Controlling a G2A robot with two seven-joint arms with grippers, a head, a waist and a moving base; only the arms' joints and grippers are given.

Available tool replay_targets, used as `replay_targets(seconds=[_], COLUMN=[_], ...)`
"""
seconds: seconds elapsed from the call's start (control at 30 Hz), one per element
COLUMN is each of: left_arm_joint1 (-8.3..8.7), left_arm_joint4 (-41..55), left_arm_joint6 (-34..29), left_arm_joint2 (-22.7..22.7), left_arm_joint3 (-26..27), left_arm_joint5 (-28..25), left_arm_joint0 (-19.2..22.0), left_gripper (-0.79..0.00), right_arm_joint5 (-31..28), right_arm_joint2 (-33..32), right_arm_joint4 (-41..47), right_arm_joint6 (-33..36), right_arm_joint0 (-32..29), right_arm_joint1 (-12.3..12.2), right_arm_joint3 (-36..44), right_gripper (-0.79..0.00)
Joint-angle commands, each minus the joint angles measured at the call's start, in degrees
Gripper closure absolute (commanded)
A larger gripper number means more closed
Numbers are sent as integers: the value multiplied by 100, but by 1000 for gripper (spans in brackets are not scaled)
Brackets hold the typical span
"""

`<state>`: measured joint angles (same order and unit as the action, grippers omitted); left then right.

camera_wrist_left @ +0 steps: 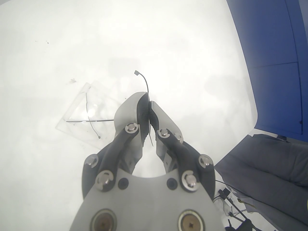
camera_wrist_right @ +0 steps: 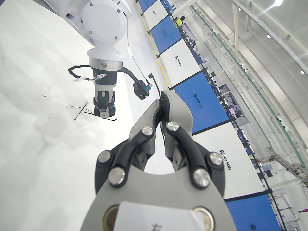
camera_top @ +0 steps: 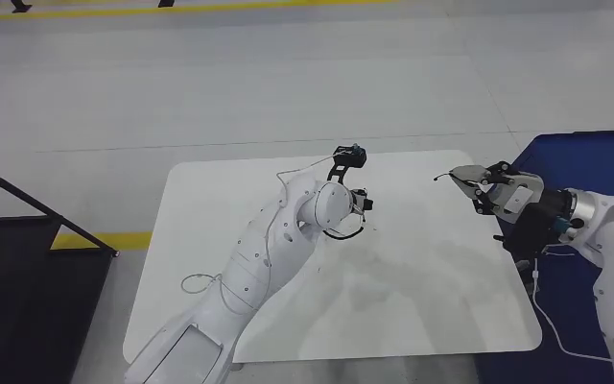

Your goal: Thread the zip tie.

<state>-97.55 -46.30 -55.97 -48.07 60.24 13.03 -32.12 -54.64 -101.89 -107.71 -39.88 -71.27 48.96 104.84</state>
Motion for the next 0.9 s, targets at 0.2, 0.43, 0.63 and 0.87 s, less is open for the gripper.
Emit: replay_targets(seconds=[0.2,0.43,0.63,0.87], left_arm_joint1=[0,0,13,65], left_arm_joint4=[0,0,9,-106], left_arm_joint6=[0,0,142,156], left_arm_joint2=[0,0,-16,-136], left_arm_joint3=[0,0,35,290], left_arm_joint5=[0,0,-123,-116], left_arm_joint0=[0,0,-112,-253], left_gripper=[0,0,0,0], right_arm_joint5=[0,0,80,-50], right_arm_joint2=[0,0,35,28], right_arm_joint4=[0,0,158,557], right_arm_joint6=[0,0,74,492], right_arm_joint0=[0,0,-56,-1], right_arm_joint1=[0,0,10,-20], right_arm_joint3=[0,0,3,5], right_gripper=[0,0,0,0])
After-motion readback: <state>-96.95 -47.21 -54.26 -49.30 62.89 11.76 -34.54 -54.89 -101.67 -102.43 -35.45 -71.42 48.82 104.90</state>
